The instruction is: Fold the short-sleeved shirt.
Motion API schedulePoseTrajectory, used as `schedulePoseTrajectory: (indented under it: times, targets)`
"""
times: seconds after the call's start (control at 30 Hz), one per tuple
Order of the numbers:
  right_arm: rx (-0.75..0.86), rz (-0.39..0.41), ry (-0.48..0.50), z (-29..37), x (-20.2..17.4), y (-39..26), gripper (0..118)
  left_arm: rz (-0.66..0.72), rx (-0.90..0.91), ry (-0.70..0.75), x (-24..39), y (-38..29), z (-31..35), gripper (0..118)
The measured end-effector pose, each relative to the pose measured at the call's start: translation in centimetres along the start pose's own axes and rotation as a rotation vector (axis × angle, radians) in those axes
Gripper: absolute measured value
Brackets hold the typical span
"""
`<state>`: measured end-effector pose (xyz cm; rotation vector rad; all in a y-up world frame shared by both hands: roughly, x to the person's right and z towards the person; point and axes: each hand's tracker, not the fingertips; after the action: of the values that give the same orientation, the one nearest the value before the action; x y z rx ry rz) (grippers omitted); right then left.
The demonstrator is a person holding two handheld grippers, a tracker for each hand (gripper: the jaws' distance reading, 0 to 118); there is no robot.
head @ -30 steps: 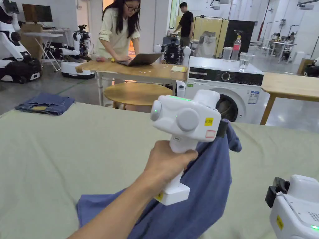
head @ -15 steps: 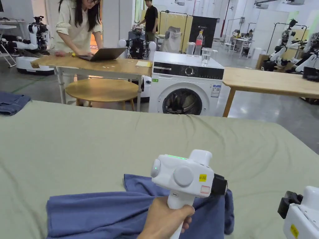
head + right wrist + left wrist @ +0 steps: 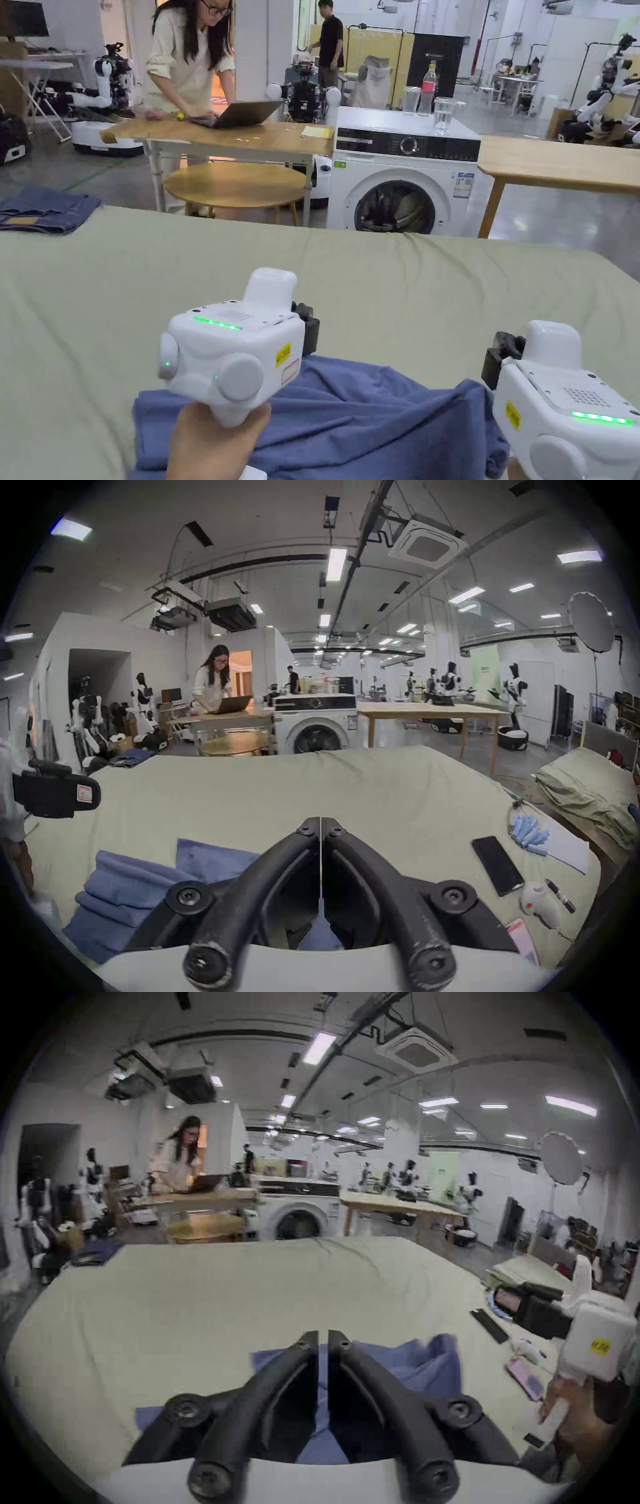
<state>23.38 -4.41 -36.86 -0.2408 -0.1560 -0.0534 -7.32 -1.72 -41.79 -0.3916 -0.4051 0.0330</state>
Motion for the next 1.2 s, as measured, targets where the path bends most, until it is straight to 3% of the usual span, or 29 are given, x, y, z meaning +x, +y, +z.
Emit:
schedulePoseTrajectory:
  times: [0.27,0.53,0.57,0.67,0.73,1.07,1.2]
  targets:
    - [-0.033,0.045,0.081,-1.9,-5.2,-1.1,0,0.089,-0.068,0.190,-7.2,-2.4,2.7,0]
    - [-0.053,0.061,0.112,-2.8,-6.4,-1.1,0,0.326,-0.271,0.192,-17.4,-1.7,1.0,0]
    - [-0.055,0.062,0.112,-2.9,-6.4,-1.1,0,0.368,-0.305,0.171,-18.6,-1.8,0.2,10]
    - [-0.068,0.063,0.110,-3.1,-6.2,-1.3,0,0.405,-0.402,0.177,-20.6,-2.9,-2.5,57]
    - [-0.076,0.066,0.107,-3.2,-5.9,-1.6,0,0.369,-0.471,0.192,-21.3,-3.6,-4.4,64]
    - [-0.130,0.098,0.070,-3.3,-3.9,-3.2,0,0.287,-0.704,0.351,-22.2,-7.2,-12.0,65]
    - [-0.140,0.102,0.051,-3.2,-3.1,-3.6,0,0.200,-0.680,0.389,-20.2,-7.6,-11.8,60]
